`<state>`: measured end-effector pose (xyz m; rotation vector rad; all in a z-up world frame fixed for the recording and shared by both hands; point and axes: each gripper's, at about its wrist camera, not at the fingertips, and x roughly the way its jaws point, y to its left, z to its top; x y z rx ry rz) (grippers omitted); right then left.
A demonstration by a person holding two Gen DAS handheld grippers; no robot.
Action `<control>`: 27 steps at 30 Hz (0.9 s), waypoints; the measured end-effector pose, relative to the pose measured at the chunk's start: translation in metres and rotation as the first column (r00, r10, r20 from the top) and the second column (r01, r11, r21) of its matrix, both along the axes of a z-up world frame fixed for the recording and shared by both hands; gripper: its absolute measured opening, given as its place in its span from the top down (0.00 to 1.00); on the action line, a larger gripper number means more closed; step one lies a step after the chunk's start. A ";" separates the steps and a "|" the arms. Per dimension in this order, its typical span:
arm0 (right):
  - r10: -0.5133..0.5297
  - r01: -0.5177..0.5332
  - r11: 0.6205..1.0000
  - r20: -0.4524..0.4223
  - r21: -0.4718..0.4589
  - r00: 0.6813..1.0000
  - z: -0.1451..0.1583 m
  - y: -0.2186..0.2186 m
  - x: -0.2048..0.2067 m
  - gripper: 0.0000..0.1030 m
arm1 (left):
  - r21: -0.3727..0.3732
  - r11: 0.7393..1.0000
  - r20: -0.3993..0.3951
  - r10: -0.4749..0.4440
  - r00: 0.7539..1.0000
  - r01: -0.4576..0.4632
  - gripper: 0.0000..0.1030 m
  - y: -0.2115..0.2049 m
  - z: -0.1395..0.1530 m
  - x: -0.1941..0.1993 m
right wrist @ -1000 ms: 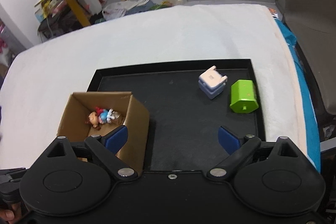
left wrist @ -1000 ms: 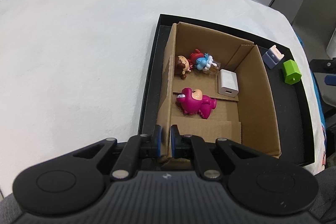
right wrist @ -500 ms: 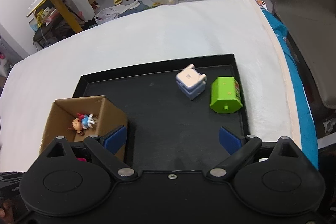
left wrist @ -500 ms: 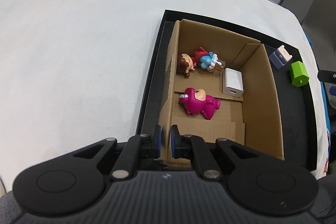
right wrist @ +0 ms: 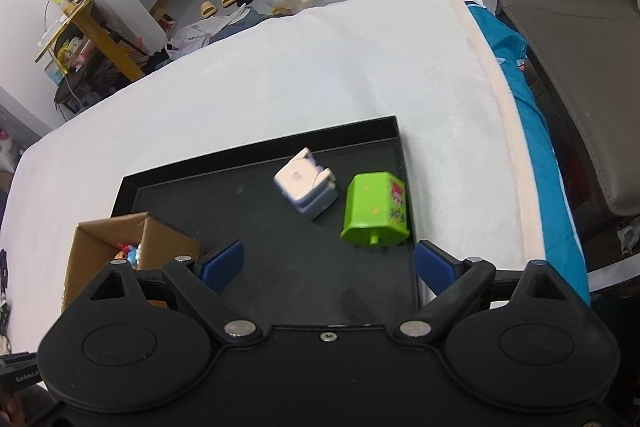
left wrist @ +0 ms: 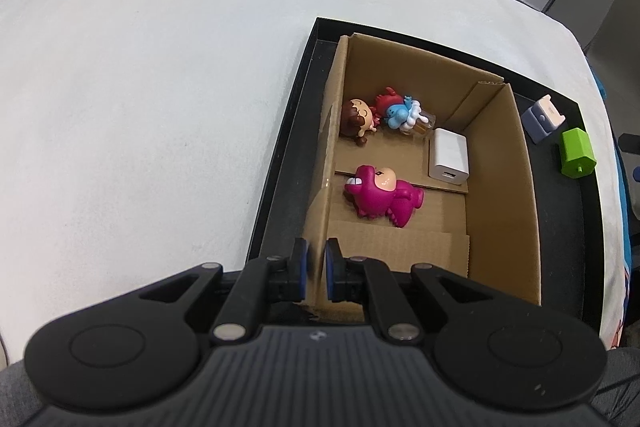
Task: Organize rigid objects
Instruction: 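Move the right tool toward the green hexagonal box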
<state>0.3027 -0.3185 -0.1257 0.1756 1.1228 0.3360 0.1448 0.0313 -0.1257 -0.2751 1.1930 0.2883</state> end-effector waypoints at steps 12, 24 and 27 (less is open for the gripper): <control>-0.025 0.027 0.999 -0.107 0.023 0.994 -0.035 -0.009 0.038 0.42 | 0.011 1.000 -0.026 0.008 1.000 -0.008 0.92 0.000 -0.001 0.000; 0.010 -0.021 0.994 -0.105 -0.108 0.994 -0.055 0.015 0.046 0.61 | 0.013 1.000 -0.020 -0.001 1.000 0.002 0.92 -0.001 -0.003 0.002; 0.006 -0.020 0.993 -0.117 -0.119 0.993 -0.053 0.017 0.041 0.62 | 0.008 1.000 -0.015 -0.004 1.000 0.004 0.92 -0.001 -0.003 0.001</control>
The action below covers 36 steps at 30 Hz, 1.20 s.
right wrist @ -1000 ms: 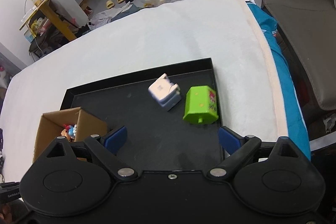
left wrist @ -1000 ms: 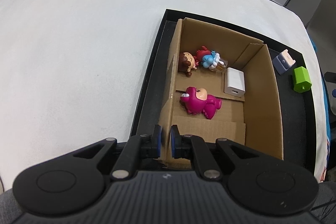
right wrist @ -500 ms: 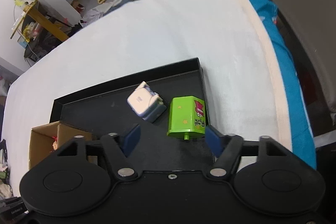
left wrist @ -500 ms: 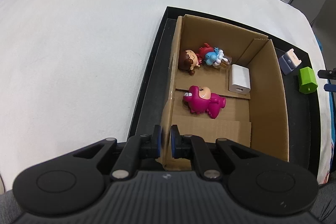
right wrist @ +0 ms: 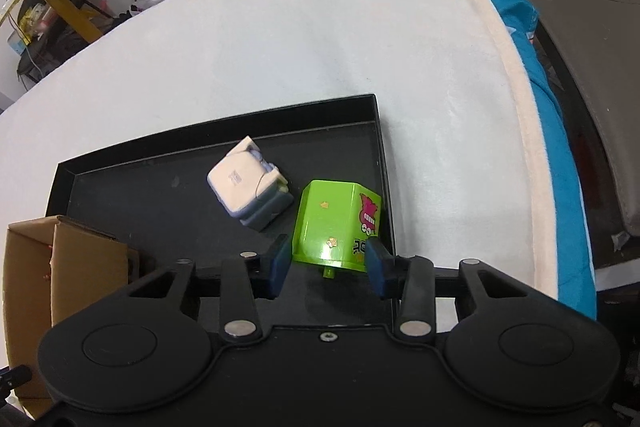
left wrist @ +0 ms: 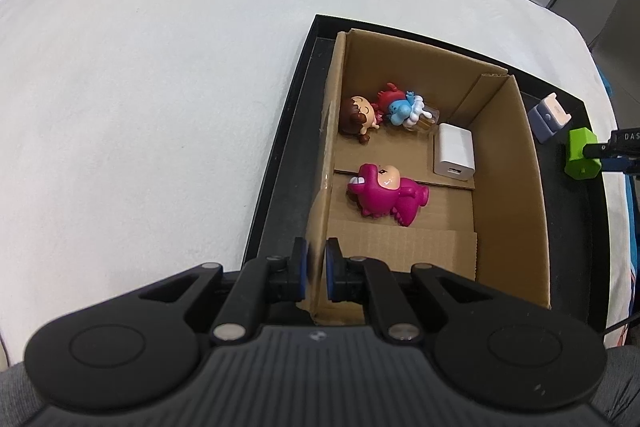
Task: Organize rigid objects
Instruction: 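Close the right gripper on the green hexagonal box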
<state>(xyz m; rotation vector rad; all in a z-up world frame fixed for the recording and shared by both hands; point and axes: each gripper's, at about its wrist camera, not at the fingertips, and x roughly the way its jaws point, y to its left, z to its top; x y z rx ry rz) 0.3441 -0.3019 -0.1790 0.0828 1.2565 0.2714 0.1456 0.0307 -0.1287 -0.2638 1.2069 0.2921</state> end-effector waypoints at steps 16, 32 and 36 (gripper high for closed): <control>-0.031 0.031 0.999 -0.069 0.010 0.997 -0.003 -0.007 -0.046 0.64 | -0.012 1.000 0.031 -0.027 0.999 0.028 0.92 0.002 0.005 -0.013; 0.104 -0.103 0.991 0.007 -0.083 0.995 0.016 0.024 -0.045 0.25 | -0.021 0.999 0.044 -0.024 0.999 0.025 0.92 0.003 0.007 -0.014; 0.146 -0.146 0.980 -0.008 -0.135 0.989 0.011 0.038 -0.045 0.25 | -0.025 0.999 0.044 -0.025 0.999 0.026 0.92 0.003 0.007 -0.013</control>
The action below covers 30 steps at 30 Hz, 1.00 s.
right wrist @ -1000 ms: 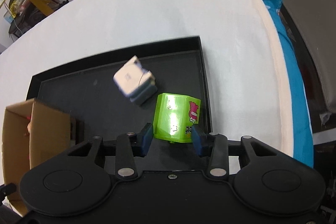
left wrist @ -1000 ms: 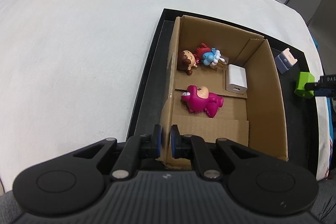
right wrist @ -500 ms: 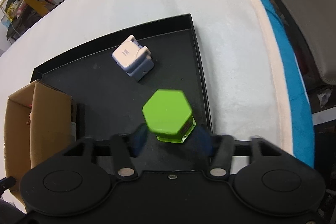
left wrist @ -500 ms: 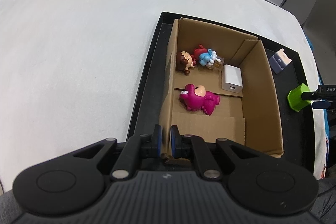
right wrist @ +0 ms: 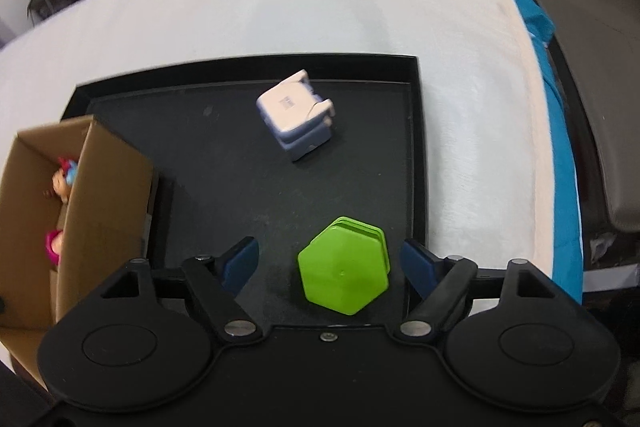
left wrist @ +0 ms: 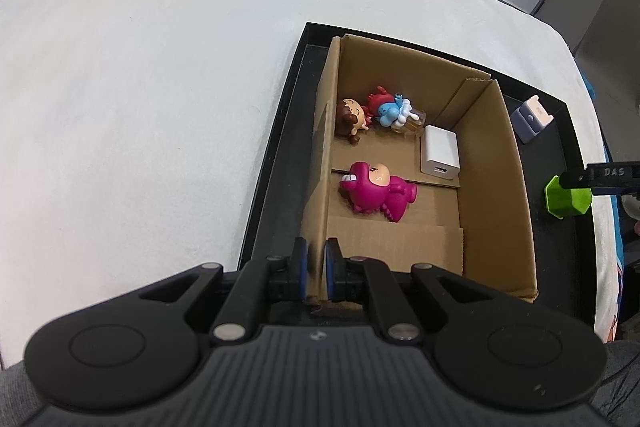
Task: Organize rigid objects
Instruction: 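Close the right gripper on the green hexagonal box, then carry the green box over the cardboard box and lower it inside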
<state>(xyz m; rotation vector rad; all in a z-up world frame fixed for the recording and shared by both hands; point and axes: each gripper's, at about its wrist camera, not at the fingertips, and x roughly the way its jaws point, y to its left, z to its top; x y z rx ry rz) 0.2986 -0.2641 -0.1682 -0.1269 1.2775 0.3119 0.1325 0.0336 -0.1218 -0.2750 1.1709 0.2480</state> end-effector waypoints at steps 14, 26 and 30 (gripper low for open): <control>-0.010 0.010 1.000 0.027 -0.023 1.000 0.009 -0.001 -0.012 0.55 | 0.004 1.000 -0.035 0.003 0.999 -0.003 0.92 0.001 -0.008 0.008; -0.016 0.011 0.999 0.102 0.053 0.995 0.070 0.010 -0.038 0.54 | 0.003 0.999 -0.011 -0.041 0.999 0.041 0.92 -0.002 -0.005 0.003; -0.018 0.007 0.996 0.122 0.087 0.992 0.088 0.017 -0.047 0.54 | 0.001 0.999 0.001 -0.049 0.999 0.049 0.92 -0.001 -0.002 -0.001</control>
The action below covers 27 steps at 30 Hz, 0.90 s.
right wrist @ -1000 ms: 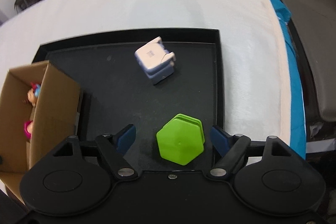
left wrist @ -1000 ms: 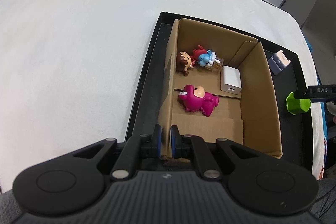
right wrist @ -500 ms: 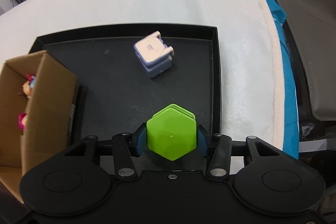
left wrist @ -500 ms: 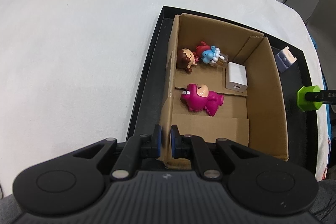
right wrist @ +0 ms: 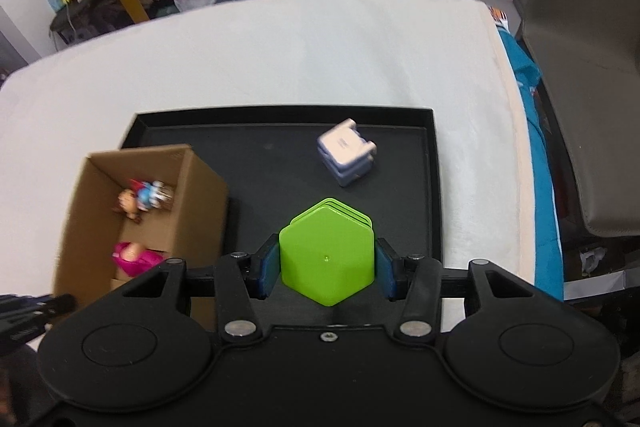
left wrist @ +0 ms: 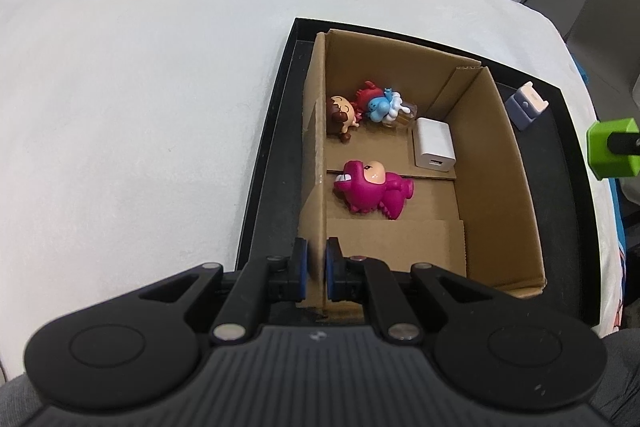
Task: Organize rigid objects
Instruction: 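Carry the green box over the cardboard box and lower it inside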
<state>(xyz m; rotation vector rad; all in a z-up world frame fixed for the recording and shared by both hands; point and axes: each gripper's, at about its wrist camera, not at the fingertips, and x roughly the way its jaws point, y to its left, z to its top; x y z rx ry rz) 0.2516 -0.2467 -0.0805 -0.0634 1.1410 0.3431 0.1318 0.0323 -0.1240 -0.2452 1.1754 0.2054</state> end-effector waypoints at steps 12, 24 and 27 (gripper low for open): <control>0.018 -0.019 1.000 0.028 0.023 0.999 0.032 0.040 -0.025 0.54 | -0.019 1.000 0.039 -0.020 0.999 0.021 0.92 0.004 0.002 -0.001; 0.038 -0.039 0.999 0.036 0.035 0.999 0.045 0.085 -0.040 0.54 | -0.061 0.998 0.060 -0.032 0.998 0.036 0.91 0.015 0.000 -0.004; 0.054 -0.055 0.998 0.037 0.027 0.998 0.046 0.098 -0.043 0.54 | -0.077 0.996 0.066 -0.028 0.997 0.033 0.91 0.018 -0.001 -0.005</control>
